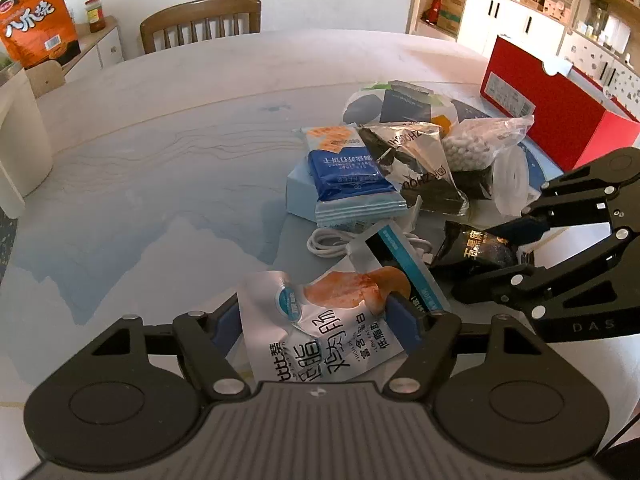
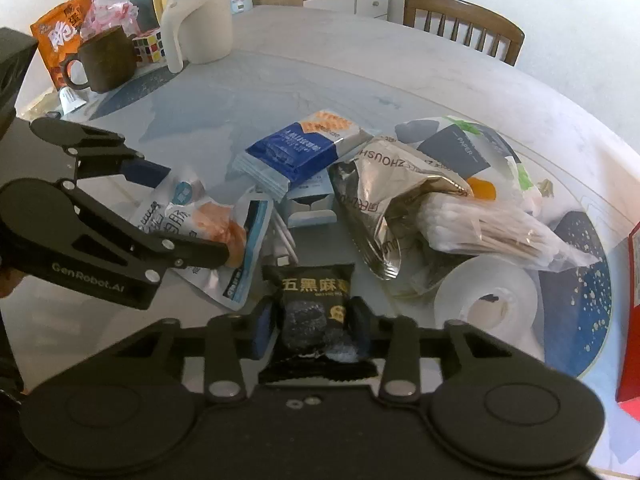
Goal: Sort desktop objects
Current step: 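Grasp the white sausage pouch with left tool while right tool grasps black snack bag, then lift both held packages and carry them over the red box, then lower both packages into the box and open both tools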
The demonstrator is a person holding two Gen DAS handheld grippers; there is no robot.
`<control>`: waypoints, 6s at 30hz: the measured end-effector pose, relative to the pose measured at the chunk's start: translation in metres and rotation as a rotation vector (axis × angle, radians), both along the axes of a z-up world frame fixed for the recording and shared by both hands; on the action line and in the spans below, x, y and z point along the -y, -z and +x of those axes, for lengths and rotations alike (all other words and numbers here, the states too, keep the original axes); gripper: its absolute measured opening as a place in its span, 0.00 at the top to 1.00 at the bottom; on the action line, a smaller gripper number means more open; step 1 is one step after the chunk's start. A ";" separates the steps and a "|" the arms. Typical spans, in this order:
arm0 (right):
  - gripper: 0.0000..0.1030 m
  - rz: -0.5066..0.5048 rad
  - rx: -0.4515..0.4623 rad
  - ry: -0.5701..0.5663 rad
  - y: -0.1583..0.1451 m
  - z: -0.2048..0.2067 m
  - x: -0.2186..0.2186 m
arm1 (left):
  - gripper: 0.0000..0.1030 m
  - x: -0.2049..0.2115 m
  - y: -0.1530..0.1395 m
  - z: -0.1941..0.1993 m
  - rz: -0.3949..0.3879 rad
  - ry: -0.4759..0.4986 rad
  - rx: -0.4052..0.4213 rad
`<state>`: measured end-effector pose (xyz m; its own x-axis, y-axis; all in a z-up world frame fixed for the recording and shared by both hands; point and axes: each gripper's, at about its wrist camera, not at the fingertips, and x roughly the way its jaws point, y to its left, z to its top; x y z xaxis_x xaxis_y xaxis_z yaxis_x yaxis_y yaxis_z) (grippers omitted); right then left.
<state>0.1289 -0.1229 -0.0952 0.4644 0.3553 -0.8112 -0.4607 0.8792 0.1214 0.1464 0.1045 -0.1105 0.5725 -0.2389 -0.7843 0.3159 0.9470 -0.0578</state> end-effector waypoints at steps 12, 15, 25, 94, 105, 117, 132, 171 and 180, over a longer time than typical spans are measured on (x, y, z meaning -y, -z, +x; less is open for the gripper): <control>0.67 0.010 -0.003 0.039 -0.009 -0.006 0.008 | 0.53 -0.006 -0.010 -0.003 -0.091 -0.009 -0.003; 0.67 0.010 -0.003 0.042 -0.010 -0.007 0.008 | 0.53 -0.003 -0.011 -0.004 -0.078 -0.002 0.005; 0.67 0.012 -0.026 0.065 -0.005 -0.007 0.008 | 0.19 0.010 0.004 -0.015 -0.016 0.096 0.031; 0.68 0.077 0.088 0.240 -0.079 -0.076 0.189 | 0.90 0.156 -0.114 -0.034 -0.188 0.216 0.193; 0.68 0.026 0.142 0.288 -0.091 -0.060 0.251 | 0.90 0.209 -0.141 -0.011 -0.195 0.285 0.254; 0.68 -0.006 0.182 0.331 -0.097 -0.043 0.305 | 0.90 0.259 -0.168 0.023 -0.214 0.332 0.293; 0.68 -0.067 0.152 0.355 -0.080 -0.010 0.353 | 0.90 0.324 -0.169 0.082 -0.251 0.367 0.274; 0.67 -0.136 -0.137 0.360 0.021 0.072 0.400 | 0.90 0.407 -0.065 0.184 -0.140 0.420 -0.104; 0.67 -0.151 -0.166 0.317 0.025 0.079 0.396 | 0.90 0.422 -0.061 0.191 -0.067 0.411 -0.138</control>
